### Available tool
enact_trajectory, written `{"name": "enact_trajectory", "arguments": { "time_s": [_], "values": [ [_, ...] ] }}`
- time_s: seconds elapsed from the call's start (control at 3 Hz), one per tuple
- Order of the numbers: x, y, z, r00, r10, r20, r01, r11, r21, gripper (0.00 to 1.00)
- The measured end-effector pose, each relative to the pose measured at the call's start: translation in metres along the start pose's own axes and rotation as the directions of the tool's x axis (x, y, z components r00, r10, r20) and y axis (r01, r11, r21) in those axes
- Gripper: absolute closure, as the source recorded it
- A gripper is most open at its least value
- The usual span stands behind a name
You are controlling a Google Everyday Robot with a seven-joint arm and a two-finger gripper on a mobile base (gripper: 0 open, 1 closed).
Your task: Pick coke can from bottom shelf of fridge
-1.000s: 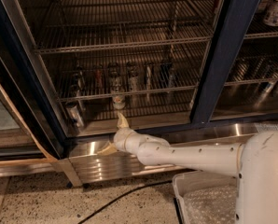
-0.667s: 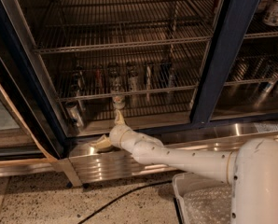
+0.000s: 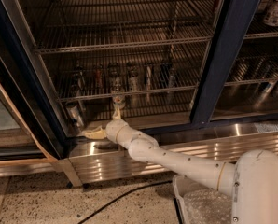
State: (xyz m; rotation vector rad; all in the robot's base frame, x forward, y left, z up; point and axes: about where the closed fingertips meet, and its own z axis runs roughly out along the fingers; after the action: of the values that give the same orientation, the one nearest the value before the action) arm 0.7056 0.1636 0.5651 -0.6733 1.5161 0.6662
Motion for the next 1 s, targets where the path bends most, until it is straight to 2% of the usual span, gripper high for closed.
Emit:
{"name": "enact_trajectory", "arguments": {
  "time_s": [0.33,0.67,1.0],
  "values": [
    [-0.008,-0.001,-0.001,0.998,0.049,0.026,-0.049,0.9986,0.018,0.0],
    [-0.015,0.003,-0.001,0.989,0.133,0.061,-0.135,0.9907,0.019,0.0],
    [-0.02,0.008,0.0,0.971,0.218,0.094,-0.219,0.9757,-0.003,0.0]
  ]
}}
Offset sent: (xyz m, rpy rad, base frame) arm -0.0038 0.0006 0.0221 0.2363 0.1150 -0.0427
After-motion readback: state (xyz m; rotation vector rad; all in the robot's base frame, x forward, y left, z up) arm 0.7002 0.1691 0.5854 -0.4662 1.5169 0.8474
